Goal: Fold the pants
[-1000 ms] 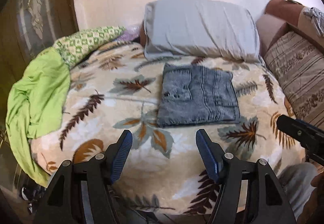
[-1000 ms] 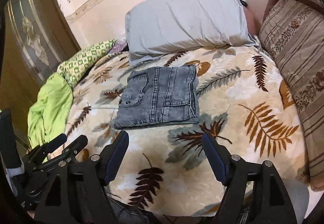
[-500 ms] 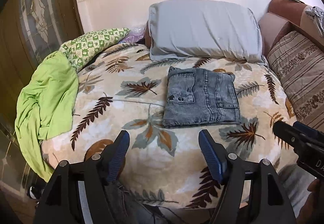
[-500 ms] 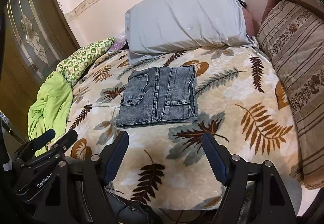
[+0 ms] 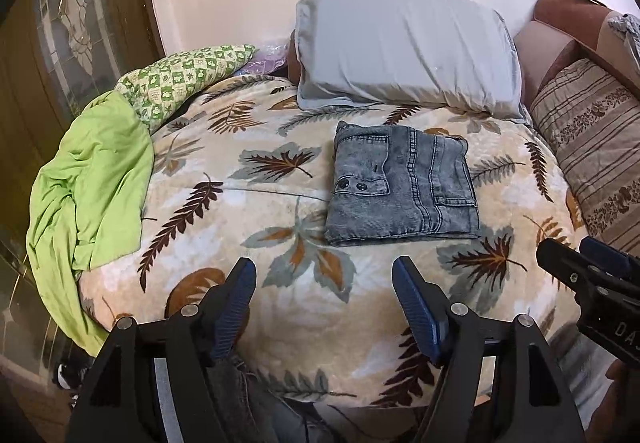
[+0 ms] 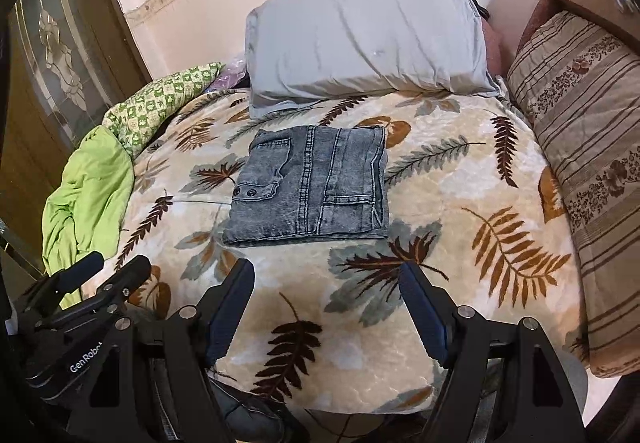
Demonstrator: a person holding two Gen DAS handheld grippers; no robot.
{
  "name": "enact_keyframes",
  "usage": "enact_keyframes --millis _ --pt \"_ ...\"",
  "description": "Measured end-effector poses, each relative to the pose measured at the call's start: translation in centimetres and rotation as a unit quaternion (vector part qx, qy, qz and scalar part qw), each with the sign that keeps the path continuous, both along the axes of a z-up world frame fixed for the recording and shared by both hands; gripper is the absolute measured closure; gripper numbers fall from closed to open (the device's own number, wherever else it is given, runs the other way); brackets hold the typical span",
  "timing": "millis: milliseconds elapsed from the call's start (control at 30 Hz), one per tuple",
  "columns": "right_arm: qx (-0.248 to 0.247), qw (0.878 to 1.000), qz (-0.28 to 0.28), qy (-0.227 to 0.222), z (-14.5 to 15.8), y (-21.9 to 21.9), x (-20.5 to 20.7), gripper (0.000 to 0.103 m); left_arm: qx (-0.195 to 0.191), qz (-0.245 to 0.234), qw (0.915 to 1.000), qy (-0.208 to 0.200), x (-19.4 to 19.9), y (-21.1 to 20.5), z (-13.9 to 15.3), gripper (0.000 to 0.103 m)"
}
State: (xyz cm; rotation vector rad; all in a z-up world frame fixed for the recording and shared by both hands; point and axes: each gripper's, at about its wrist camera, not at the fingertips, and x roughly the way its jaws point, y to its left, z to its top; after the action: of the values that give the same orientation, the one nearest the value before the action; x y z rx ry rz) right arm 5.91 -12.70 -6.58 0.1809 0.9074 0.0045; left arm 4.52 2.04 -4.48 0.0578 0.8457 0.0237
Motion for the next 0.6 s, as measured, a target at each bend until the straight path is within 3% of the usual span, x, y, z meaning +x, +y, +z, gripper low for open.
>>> enact_keyframes --millis 600 --pt "-0.011 1.0 0.001 0.007 -0.51 0.22 0.5 0.027 0.017 -0.012 0.9998 0.008 0.47 -0.57 -0.86 0.032"
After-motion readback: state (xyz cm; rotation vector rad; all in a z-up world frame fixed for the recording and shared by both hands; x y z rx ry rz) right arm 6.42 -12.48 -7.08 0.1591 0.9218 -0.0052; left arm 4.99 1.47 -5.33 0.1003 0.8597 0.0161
